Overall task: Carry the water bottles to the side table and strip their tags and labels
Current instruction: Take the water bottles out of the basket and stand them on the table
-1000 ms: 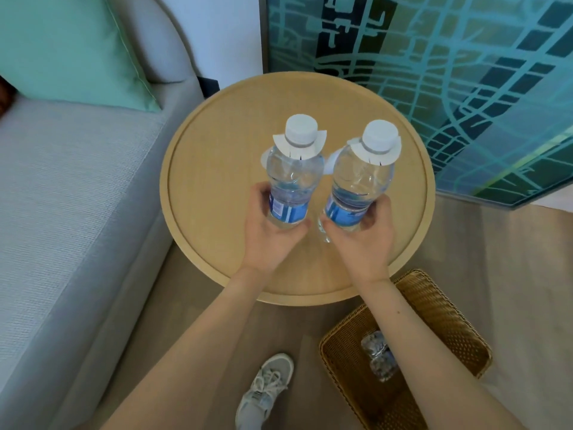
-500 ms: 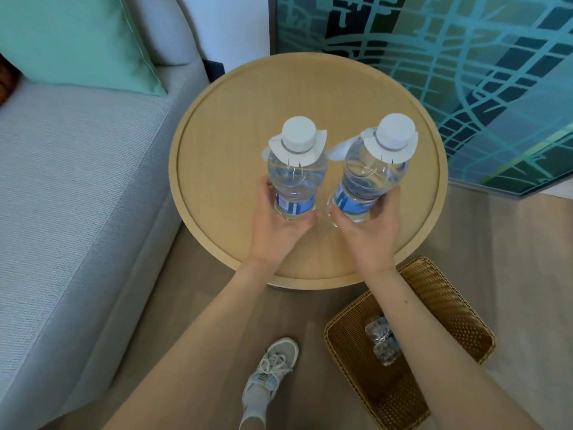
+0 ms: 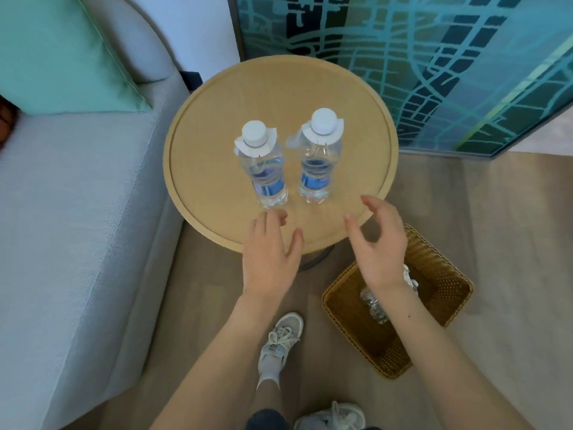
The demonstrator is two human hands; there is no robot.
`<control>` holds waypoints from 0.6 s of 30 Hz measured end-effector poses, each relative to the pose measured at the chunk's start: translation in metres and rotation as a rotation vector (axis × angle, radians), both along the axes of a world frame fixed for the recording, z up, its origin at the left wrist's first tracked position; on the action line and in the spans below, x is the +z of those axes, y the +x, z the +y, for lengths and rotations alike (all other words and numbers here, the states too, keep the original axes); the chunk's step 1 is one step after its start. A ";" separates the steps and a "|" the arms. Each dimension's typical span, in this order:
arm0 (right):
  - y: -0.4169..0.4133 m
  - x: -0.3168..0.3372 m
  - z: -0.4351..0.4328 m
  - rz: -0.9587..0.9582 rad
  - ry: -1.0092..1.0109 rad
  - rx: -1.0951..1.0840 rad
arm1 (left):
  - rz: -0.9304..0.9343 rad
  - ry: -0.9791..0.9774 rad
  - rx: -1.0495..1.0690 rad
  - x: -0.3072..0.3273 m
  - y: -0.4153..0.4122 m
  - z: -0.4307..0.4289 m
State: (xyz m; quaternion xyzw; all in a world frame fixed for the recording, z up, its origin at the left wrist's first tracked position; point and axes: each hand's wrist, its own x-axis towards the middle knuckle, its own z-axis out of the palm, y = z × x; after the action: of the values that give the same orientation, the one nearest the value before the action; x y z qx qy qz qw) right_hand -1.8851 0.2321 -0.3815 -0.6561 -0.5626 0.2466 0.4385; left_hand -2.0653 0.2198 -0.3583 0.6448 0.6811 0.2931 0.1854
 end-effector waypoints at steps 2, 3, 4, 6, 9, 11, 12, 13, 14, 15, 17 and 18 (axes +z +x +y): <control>0.021 0.010 -0.022 -0.095 0.018 -0.026 | 0.099 0.072 -0.147 0.009 0.023 -0.010; 0.032 0.015 -0.034 -0.133 0.011 -0.045 | 0.136 0.104 -0.223 0.014 0.037 -0.014; 0.045 0.021 -0.046 -0.168 -0.006 -0.069 | 0.162 0.124 -0.301 0.017 0.051 -0.018; 0.070 0.031 -0.071 -0.233 -0.064 -0.128 | 0.202 0.127 -0.444 0.021 0.081 -0.026; 0.109 0.039 -0.113 -0.267 -0.162 -0.236 | 0.249 0.103 -0.635 0.021 0.126 -0.039; 0.132 0.040 -0.139 -0.246 -0.216 -0.315 | 0.284 0.090 -0.758 0.018 0.154 -0.047; 0.142 0.038 -0.151 -0.241 -0.233 -0.350 | 0.298 0.089 -0.814 0.015 0.167 -0.051; 0.151 0.036 -0.163 -0.239 -0.252 -0.378 | 0.309 0.082 -0.862 0.011 0.179 -0.055; 0.159 0.032 -0.173 -0.237 -0.274 -0.403 | 0.318 0.069 -0.905 0.007 0.189 -0.059; 0.166 0.028 -0.182 -0.240 -0.295 -0.422 | 0.323 0.056 -0.943 0.001 0.198 -0.062; 0.175 0.015 -0.194 -0.249 -0.338 -0.452 | 0.328 0.035 -1.004 -0.014 0.211 -0.067; 0.178 0.006 -0.199 -0.246 -0.365 -0.468 | 0.331 0.024 -1.027 -0.023 0.215 -0.069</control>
State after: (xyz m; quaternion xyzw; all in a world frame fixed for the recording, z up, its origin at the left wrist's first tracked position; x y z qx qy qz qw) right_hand -1.7073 0.0328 -0.3751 -0.8605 -0.3915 0.1547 0.2870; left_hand -1.8507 0.1511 -0.3811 0.9345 0.2949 0.0669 0.1878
